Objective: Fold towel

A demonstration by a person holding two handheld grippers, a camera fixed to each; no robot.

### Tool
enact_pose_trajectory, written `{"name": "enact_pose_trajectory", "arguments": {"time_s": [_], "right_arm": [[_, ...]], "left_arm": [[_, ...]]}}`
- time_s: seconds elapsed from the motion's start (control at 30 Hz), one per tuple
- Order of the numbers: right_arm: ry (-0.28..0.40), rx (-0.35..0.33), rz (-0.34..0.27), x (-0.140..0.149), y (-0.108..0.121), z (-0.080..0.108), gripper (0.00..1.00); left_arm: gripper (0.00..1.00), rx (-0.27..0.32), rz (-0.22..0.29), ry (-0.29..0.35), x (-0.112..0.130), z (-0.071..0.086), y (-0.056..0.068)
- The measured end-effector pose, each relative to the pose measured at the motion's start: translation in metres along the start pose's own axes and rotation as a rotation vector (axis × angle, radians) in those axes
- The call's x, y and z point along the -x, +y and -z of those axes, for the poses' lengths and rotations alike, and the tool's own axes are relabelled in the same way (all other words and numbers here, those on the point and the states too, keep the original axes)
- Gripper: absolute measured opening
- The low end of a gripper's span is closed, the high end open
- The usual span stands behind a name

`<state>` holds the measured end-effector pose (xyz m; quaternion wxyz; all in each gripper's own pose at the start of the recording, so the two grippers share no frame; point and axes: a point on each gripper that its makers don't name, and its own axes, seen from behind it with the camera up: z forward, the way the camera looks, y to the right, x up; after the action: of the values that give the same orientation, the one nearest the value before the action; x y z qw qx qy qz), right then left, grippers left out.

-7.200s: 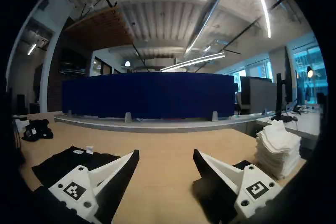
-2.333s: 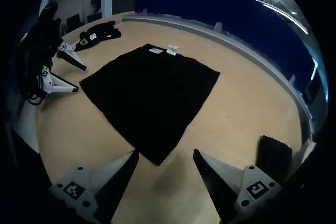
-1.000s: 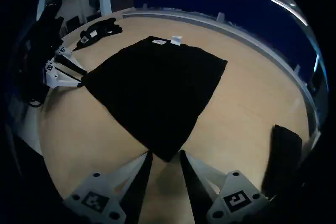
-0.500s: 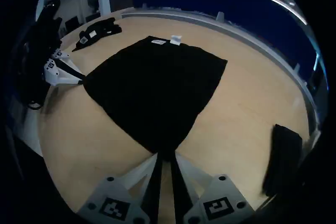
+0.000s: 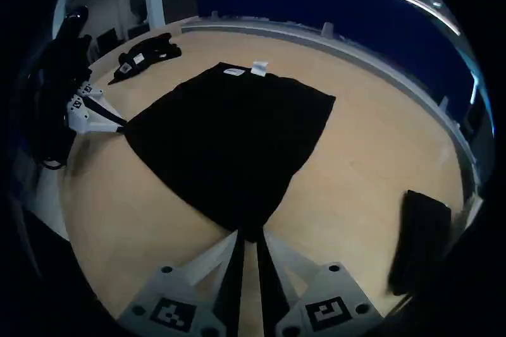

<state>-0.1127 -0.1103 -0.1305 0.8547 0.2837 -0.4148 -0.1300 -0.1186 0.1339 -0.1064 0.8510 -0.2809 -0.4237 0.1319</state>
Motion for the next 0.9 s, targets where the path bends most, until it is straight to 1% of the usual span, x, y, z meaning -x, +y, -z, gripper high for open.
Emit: {"name": "enact_pose_trajectory", "arguments": {"time_s": [0.2, 0.5, 0.7, 0.9], "right_arm": [[0.023, -0.002, 0.01, -0.013, 0.001, 0.011, 0.13], [0.054, -0.008, 0.019, -0.035, -0.002, 0.036, 0.13], [0.053, -0.015, 0.03, -0.039, -0.007, 0.055, 0.13], [0.049, -0.021, 0.037, -0.039, -0.014, 0.073, 0.13]], "left_arm": [[0.09, -0.008, 0.008, 0.017, -0.014, 0.009, -0.002], [0.09, -0.018, 0.023, 0.04, -0.033, 0.033, -0.005], [0.09, -0.02, 0.034, 0.049, -0.04, 0.05, -0.004], [0.09, -0.011, 0.042, 0.055, -0.046, 0.068, 0.001]]}}
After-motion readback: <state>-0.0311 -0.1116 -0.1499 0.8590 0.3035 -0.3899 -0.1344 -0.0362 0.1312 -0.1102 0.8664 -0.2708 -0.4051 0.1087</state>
